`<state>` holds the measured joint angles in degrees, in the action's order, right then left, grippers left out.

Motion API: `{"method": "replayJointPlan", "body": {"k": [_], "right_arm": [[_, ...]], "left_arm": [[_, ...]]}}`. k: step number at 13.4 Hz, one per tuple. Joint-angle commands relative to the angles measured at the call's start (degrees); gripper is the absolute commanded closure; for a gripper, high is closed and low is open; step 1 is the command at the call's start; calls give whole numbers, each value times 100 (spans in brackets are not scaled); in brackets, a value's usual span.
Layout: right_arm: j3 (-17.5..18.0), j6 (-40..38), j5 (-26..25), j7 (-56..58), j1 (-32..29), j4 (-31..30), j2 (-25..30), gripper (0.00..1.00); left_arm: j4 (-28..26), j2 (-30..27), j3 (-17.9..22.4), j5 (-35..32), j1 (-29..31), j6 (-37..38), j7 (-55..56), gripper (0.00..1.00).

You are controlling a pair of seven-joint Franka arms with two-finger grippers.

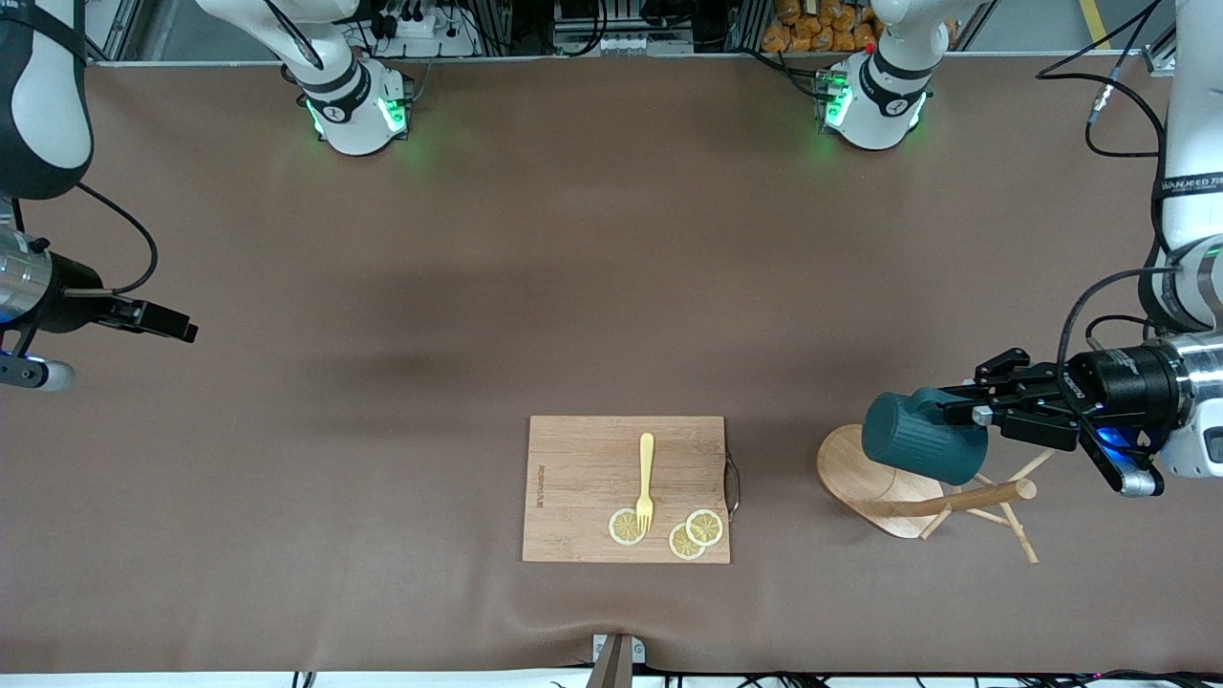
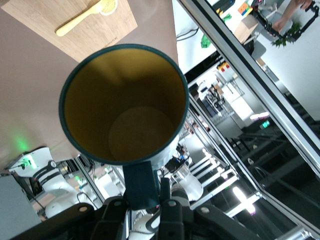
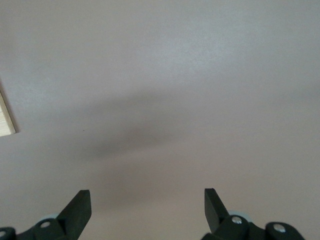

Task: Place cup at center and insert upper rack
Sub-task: 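Hang the mug handle onto a rack peg with the left gripper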

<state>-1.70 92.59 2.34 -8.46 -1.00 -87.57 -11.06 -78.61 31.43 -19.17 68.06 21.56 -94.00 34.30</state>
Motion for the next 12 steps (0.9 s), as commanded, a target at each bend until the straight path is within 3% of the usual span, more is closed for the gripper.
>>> {"method": "replayJointPlan", "body": {"k": [1, 12], "right_arm": [[39, -83, -6, -85, -6, 12, 77, 0], [39, -75, -6, -85, 3, 12, 69, 0]], "left_arm": [[21, 196, -130, 190, 68, 136, -326, 100], [30, 830, -183, 94, 516, 857, -1127, 100]]}}
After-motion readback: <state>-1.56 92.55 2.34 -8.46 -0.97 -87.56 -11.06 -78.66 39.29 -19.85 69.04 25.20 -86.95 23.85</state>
